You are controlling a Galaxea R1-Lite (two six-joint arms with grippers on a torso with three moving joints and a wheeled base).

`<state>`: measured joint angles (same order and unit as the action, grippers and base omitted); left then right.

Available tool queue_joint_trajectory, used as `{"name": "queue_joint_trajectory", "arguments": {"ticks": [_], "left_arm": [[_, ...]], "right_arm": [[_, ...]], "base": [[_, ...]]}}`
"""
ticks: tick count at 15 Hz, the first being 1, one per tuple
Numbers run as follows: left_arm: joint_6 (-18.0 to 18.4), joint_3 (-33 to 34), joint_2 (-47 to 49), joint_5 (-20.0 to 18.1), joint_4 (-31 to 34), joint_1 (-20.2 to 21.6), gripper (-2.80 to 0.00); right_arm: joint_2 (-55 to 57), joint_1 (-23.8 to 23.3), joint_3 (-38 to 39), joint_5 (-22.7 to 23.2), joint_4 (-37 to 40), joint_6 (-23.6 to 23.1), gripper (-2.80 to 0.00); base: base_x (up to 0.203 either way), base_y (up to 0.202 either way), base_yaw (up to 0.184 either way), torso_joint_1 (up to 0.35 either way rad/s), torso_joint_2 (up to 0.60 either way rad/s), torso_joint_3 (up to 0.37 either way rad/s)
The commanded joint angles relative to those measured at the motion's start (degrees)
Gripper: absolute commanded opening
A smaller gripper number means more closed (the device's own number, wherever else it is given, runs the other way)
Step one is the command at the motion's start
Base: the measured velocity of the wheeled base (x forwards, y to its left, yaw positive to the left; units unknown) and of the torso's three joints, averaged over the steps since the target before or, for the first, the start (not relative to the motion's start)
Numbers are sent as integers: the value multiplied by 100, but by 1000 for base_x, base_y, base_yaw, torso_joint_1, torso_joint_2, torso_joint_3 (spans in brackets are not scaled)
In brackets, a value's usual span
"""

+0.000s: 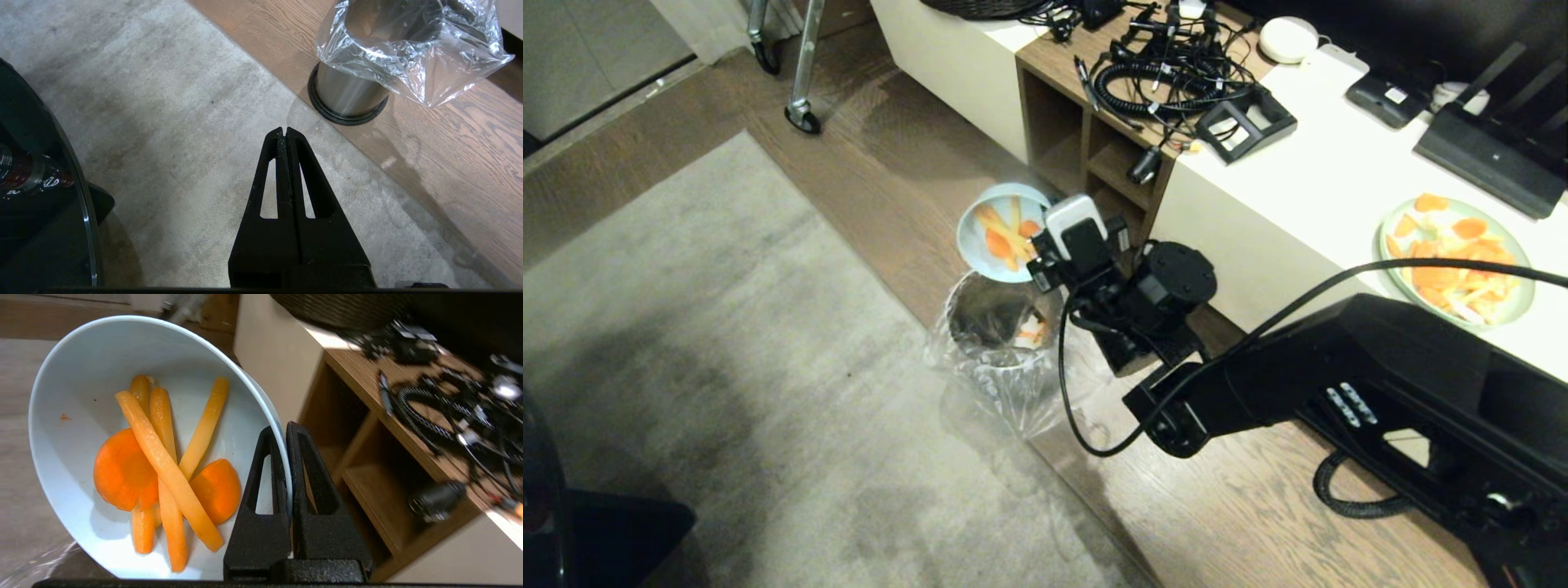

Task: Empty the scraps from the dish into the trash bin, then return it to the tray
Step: Pour the leftover food from the bowl into the trash can

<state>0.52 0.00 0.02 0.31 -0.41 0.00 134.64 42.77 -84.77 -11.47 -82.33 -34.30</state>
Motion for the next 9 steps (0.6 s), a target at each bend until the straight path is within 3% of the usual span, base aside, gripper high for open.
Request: {"name": "queue_joint_trajectory", "arguments": {"ticks": [1,6,9], "left_arm": [[0,0,-2,4,-2,0,-280],[0,0,-2,4,-2,0,-280],[0,0,-2,4,-2,0,-280]], "right_arm": [[55,4,12,263,-89,-69,-280],[183,-5,-54,1145,-270,-475,-280],[203,-67,-66,1383,-284,-603,-280]], "base": [[0,0,0,0,0,0],[0,0,0,0,0,0],[0,0,0,0,0,0]]}}
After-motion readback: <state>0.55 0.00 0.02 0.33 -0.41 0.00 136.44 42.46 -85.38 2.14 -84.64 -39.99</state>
